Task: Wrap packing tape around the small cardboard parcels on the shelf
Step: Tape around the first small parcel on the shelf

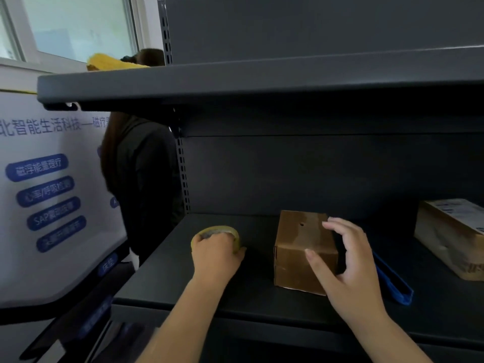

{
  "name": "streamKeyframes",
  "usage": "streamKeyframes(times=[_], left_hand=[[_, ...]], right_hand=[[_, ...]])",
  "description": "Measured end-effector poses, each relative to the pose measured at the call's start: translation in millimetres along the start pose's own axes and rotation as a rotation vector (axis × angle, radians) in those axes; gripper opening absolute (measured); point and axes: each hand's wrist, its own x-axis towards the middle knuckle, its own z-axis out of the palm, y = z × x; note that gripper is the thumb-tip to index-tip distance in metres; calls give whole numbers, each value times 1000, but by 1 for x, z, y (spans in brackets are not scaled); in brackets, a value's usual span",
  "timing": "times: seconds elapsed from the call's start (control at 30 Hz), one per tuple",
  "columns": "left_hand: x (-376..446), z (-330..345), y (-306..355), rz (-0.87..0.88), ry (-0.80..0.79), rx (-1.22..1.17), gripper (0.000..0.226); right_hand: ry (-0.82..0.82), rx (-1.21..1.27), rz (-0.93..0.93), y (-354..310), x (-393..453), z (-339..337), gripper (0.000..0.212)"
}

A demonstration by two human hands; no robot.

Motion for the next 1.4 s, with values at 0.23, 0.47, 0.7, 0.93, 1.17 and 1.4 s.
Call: streamKeyframes(times=[0.23,0.47,0.7,0.93,1.17,1.4], left_hand=[[-8,-34,-11,-192,40,-943,32],[-54,-97,28,30,-4,-1266,28],[-64,-100,32,35,-120,-1308,42],[-67,-85,34,-61,-212,-1278,60],[-62,-90,38,-147,-397,-1326,48],[-69,-97,36,20,-655,-1430,22]], right_hand=[[-18,-48,-123,-9,0,-9,44],[-185,-40,-361,-57,11,2,61],[-342,75,-233,-69,19,-9,46],[-485,162,-42,-63,22,-8,30],[-322,309,134,-52,25,-1,10],[-364,392,325,-39,43,-14,12]])
